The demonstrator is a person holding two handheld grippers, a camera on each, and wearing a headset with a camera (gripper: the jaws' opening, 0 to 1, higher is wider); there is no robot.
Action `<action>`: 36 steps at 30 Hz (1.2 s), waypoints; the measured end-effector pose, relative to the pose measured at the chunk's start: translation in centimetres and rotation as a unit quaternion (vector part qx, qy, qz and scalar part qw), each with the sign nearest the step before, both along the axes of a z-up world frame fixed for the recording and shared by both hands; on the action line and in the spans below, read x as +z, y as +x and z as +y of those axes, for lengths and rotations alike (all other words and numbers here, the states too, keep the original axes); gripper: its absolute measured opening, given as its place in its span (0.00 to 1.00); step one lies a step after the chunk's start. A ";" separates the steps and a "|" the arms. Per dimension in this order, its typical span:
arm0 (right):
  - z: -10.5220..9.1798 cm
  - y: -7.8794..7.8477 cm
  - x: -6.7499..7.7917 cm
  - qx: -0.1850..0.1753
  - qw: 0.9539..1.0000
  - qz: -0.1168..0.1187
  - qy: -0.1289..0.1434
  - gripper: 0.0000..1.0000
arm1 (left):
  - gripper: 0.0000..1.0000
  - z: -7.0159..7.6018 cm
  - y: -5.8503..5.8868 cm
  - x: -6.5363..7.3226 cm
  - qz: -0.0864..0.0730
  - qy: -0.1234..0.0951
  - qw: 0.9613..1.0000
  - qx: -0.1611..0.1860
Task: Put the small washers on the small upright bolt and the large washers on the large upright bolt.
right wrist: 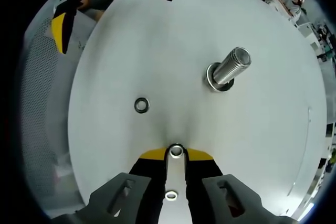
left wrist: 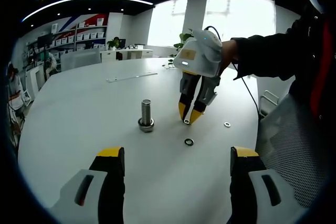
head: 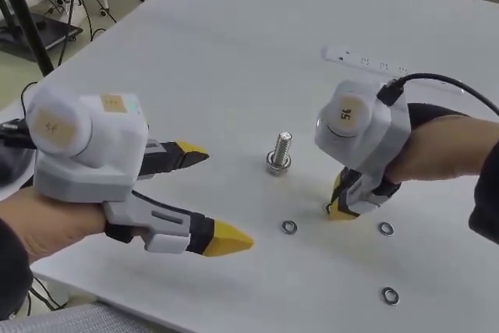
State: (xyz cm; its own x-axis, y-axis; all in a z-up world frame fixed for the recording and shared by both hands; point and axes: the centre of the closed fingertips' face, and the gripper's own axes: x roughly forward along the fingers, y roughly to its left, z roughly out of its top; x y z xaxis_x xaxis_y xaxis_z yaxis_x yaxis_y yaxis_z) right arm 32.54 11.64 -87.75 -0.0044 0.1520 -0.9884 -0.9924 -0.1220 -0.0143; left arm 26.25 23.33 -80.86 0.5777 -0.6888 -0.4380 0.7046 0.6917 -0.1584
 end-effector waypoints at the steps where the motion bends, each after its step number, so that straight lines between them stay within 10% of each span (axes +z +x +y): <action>1: 0.0 0.0 0.0 0.001 1.000 0.000 0.000 0.14 | 0.82 0.0 0.0 0.0 0.000 0.000 1.000 0.000; 36: -1.3 -1.7 3.4 -0.014 1.000 0.001 0.024 0.14 | 0.82 -1.2 -0.6 -0.1 0.003 0.010 0.999 -0.035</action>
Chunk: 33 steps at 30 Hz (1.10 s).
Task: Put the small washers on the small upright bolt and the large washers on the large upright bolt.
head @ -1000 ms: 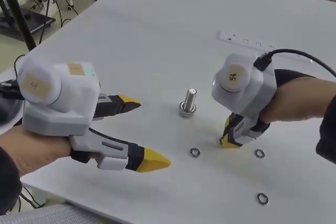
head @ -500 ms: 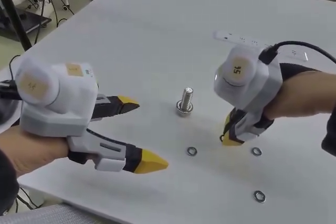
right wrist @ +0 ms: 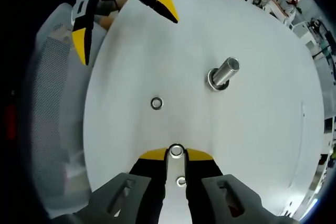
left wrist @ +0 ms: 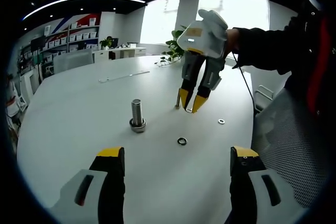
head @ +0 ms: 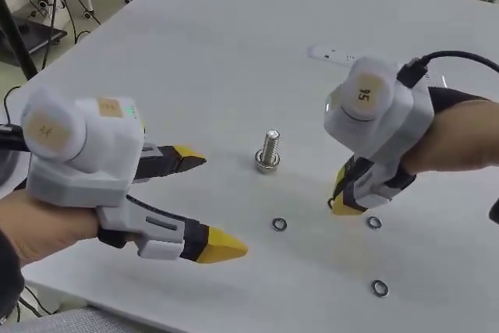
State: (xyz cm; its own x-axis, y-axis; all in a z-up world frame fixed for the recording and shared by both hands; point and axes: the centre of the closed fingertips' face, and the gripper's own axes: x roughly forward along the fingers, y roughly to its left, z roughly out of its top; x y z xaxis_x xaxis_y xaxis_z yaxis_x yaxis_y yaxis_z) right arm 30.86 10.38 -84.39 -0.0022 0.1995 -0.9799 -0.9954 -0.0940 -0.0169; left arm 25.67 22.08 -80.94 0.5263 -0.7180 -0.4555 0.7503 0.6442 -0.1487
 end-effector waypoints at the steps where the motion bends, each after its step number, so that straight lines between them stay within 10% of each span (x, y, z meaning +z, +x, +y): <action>1: -0.1 0.0 0.0 -0.001 1.000 0.000 0.000 0.14 | 0.82 -0.1 0.0 0.0 0.000 0.001 1.000 -0.003; 33: -2.7 -0.4 4.4 -0.037 0.999 -0.009 0.026 0.14 | 0.82 -3.2 1.0 0.8 -0.006 0.008 0.998 -0.069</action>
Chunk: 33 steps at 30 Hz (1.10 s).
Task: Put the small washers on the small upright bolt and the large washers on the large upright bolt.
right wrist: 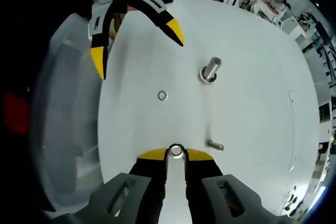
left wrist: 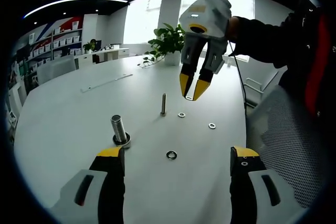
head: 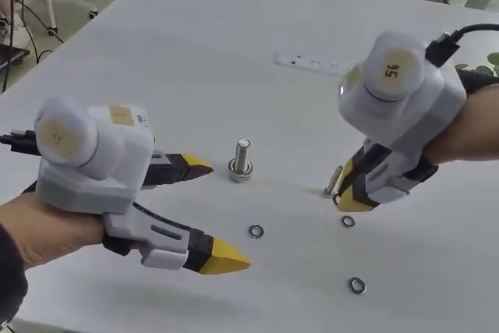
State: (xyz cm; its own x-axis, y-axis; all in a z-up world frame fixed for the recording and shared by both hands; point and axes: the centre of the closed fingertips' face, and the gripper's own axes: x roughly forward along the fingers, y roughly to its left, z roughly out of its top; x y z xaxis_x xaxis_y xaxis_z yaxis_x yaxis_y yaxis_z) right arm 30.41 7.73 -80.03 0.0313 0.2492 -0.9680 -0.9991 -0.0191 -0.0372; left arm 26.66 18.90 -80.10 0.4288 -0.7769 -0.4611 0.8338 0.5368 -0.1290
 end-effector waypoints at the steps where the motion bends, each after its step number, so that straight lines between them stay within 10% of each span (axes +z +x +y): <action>1: -0.2 0.1 0.1 -0.002 1.000 0.001 0.000 0.14 | 0.82 -0.1 0.0 0.0 0.000 0.000 1.000 -0.001; 19: -1.7 2.6 2.3 -0.029 0.999 -0.016 0.015 0.14 | 0.82 -1.3 0.3 -0.5 0.005 -0.001 1.000 -0.018; 33: -1.0 5.1 1.5 -0.023 1.000 -0.013 0.005 0.14 | 0.82 -1.3 0.5 -0.9 0.008 -0.003 1.000 -0.016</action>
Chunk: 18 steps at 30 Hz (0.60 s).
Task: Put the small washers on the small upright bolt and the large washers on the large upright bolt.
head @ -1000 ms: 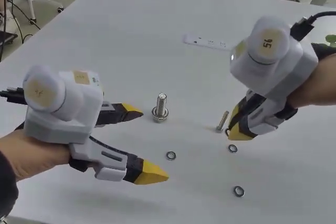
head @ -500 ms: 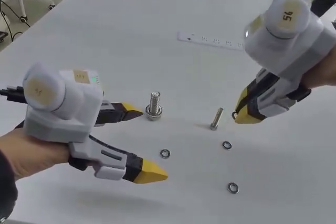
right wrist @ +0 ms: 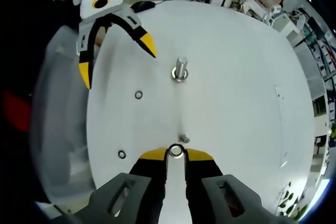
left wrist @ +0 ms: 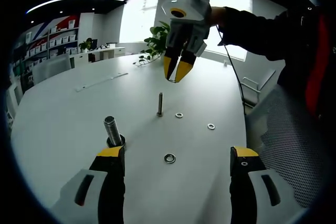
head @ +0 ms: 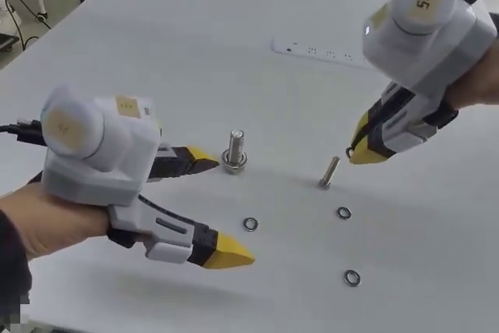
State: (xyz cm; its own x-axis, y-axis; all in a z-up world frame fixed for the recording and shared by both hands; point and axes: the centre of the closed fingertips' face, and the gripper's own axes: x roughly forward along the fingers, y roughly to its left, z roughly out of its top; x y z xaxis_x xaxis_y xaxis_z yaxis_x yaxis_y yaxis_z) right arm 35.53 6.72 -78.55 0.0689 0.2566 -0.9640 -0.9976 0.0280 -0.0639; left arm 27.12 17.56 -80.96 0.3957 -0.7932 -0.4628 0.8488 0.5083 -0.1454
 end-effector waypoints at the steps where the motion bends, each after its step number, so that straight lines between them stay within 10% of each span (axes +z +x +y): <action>1: 0.0 0.1 -0.1 0.001 1.000 0.000 -0.002 0.14 | 0.82 0.0 0.0 0.0 0.000 0.000 1.000 0.001; 18: 0.6 0.8 -2.0 0.017 0.999 0.016 -0.023 0.14 | 0.82 0.1 0.1 -0.3 0.004 -0.001 1.000 0.003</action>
